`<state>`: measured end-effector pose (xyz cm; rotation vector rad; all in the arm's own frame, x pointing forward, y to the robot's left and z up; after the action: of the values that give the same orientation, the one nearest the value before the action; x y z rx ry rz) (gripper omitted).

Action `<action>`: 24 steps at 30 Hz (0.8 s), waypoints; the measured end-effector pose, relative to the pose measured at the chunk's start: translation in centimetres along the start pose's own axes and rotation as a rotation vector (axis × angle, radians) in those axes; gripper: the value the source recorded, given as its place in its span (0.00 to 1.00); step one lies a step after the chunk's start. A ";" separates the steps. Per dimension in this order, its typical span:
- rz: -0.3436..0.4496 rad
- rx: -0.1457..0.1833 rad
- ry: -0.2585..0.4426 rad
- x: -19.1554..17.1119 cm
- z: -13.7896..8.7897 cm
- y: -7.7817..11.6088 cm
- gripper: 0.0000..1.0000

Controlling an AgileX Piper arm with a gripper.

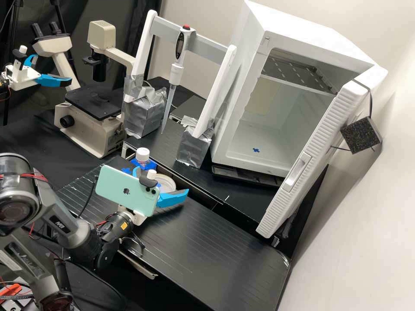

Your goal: Open the lid

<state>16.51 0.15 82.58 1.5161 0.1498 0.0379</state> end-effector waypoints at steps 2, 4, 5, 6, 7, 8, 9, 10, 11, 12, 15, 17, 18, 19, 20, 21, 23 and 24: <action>0.000 0.000 0.000 0.0 0.0 0.0 1.00; 0.000 0.000 0.000 0.0 0.0 0.0 1.00; 0.000 0.000 0.000 0.0 0.0 0.0 1.00; 0.000 0.000 0.000 0.0 0.0 0.0 1.00; -0.001 0.001 -0.001 0.0 0.0 0.0 1.00; -0.004 0.003 -0.001 0.0 0.0 -0.1 1.00; -0.007 0.005 -0.004 0.1 0.1 -0.1 1.00; -0.008 0.007 -0.005 0.1 0.1 -0.1 1.00; -0.011 0.010 -0.008 0.1 0.2 -0.2 1.00; -0.012 0.011 -0.009 0.1 0.2 -0.2 0.00; -0.017 0.016 -0.014 0.1 0.3 -0.3 0.00; -0.021 0.020 -0.018 0.2 0.4 -0.3 0.00; -0.023 0.022 -0.019 0.2 0.5 -0.3 0.00; -0.024 0.023 -0.020 0.2 0.5 -0.4 0.00; -0.024 0.023 -0.024 0.2 0.6 -0.3 0.00; -0.023 0.023 -0.027 0.2 0.6 -0.3 0.00; -0.019 0.022 -0.032 0.1 0.7 -0.3 0.00; -0.017 0.021 -0.035 0.1 0.8 -0.2 0.00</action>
<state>16.69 -0.61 82.40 1.5358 0.1357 -0.0036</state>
